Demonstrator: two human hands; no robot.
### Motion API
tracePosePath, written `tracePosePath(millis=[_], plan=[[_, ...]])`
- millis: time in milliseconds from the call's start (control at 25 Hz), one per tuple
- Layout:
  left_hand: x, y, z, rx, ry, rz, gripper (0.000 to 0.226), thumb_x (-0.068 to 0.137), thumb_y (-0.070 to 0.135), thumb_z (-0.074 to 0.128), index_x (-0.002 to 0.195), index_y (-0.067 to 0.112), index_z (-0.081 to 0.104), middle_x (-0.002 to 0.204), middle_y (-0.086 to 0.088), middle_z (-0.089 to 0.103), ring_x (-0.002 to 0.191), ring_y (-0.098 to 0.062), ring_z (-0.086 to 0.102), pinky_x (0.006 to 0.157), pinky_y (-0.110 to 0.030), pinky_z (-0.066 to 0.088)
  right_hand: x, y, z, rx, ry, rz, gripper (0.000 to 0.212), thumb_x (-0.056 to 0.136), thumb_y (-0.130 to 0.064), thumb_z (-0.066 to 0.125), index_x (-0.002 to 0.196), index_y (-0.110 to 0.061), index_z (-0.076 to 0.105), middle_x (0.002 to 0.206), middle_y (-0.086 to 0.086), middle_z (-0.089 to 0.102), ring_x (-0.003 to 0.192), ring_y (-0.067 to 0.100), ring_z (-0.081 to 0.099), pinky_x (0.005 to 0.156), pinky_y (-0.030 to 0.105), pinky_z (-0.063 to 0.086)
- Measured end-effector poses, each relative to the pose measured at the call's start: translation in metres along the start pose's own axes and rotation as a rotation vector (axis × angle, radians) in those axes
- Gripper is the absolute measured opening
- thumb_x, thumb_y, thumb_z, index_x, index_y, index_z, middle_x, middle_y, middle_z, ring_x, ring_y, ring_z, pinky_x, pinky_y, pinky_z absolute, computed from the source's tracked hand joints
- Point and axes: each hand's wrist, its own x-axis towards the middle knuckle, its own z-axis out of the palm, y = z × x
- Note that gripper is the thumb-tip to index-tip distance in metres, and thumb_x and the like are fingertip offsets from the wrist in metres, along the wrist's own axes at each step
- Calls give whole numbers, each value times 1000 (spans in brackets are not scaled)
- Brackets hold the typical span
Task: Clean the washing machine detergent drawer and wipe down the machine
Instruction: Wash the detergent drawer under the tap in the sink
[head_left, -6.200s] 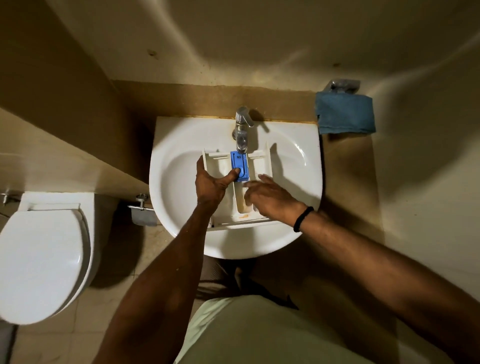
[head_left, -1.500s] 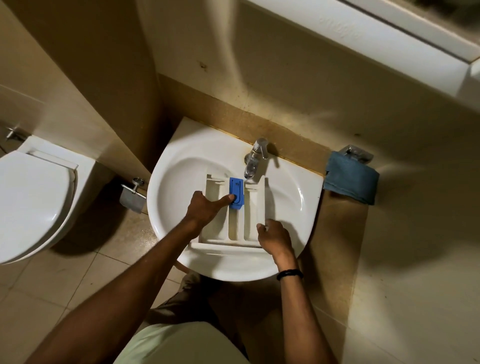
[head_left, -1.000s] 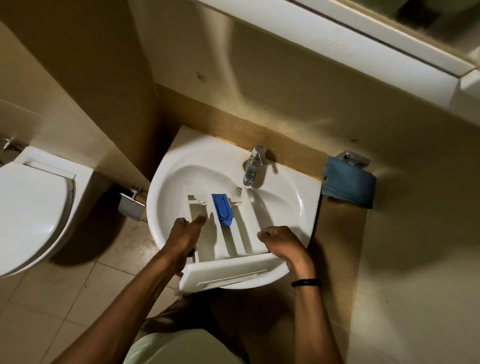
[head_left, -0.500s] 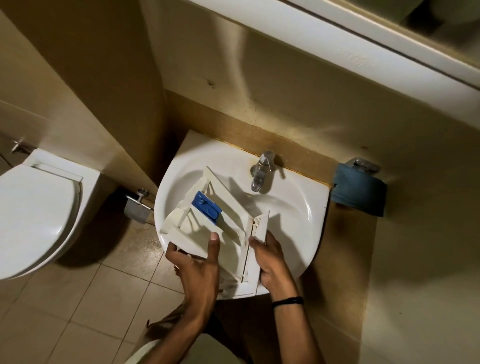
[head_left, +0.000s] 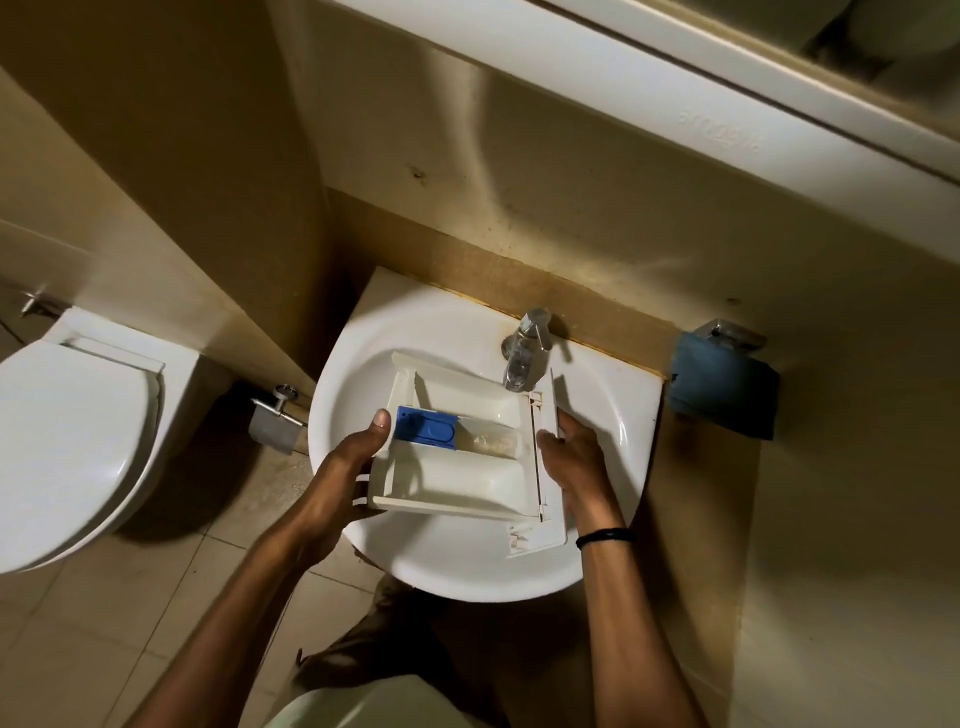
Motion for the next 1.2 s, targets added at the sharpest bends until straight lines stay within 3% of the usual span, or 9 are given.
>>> tracePosePath(millis=[200, 320, 440, 600, 760, 880, 1040, 1120, 1200], plan=[[17, 19, 15, 137, -34, 32, 69, 71, 76, 78, 109, 18, 70, 107, -4, 77, 97, -28, 73, 97, -47, 56, 15, 12, 4, 20, -146, -43, 35, 91, -13, 58, 118, -31, 71, 103, -17, 74, 100, 8, 65, 90, 23, 48], [8, 11, 33, 173, 225, 112, 54, 76, 54, 86, 112, 22, 63, 97, 1, 78, 88, -22, 76, 79, -41, 60, 28, 20, 8, -28, -216, -82, 16, 89, -32, 63, 102, -26, 72, 95, -13, 74, 91, 4, 63, 85, 28, 49], [-15, 6, 62, 286, 397, 175, 50, 80, 51, 82, 109, 24, 51, 91, 3, 71, 83, -21, 71, 72, -38, 54, 47, 14, 16, -140, -159, -165, 53, 79, -57, 67, 92, -6, 65, 80, 7, 73, 76, 16, 67, 69, 35, 50], [-15, -11, 95, 86, 455, 231, 53, 72, 57, 81, 100, 30, 45, 91, 8, 68, 85, -20, 70, 80, -50, 61, 62, -19, 18, -298, 14, -165, 48, 78, -55, 72, 70, -9, 60, 64, 7, 61, 68, 20, 62, 57, 33, 39], [0, -25, 114, -5, 438, 293, 47, 83, 45, 84, 103, 32, 43, 93, 14, 70, 81, -4, 70, 83, -47, 61, 74, -32, 15, -290, 140, -156, 36, 84, -48, 70, 81, -13, 67, 82, 8, 72, 86, 32, 67, 63, 31, 42], [6, -41, 118, -50, 464, 327, 44, 87, 37, 82, 107, 31, 43, 98, 14, 69, 82, 0, 69, 86, -46, 61, 68, -27, 19, -393, 224, -79, 54, 69, -72, 72, 91, -23, 69, 102, 7, 73, 106, 35, 63, 87, 41, 48], [9, -69, 112, -235, 382, 249, 59, 75, 56, 85, 113, 39, 44, 112, 3, 69, 98, -12, 71, 83, -49, 64, 48, -16, 42, -403, 259, 136, 112, 53, -83, 75, 138, -20, 39, 149, 26, 32, 139, 49, 26, 106, 67, 31], [15, -77, 110, -273, 342, 203, 63, 67, 60, 83, 113, 44, 44, 119, -2, 67, 106, -24, 69, 76, -49, 65, 39, -15, 52, -271, 246, 196, 118, 61, -71, 80, 149, -20, 21, 156, 32, 11, 141, 53, 16, 105, 67, 31], [20, -81, 103, -261, 311, 185, 64, 68, 54, 85, 115, 43, 45, 121, -4, 65, 109, -28, 66, 73, -46, 65, 33, -14, 53, -156, 298, 213, 103, 68, -56, 84, 146, -20, 28, 151, 31, 19, 132, 51, 27, 101, 58, 39]])
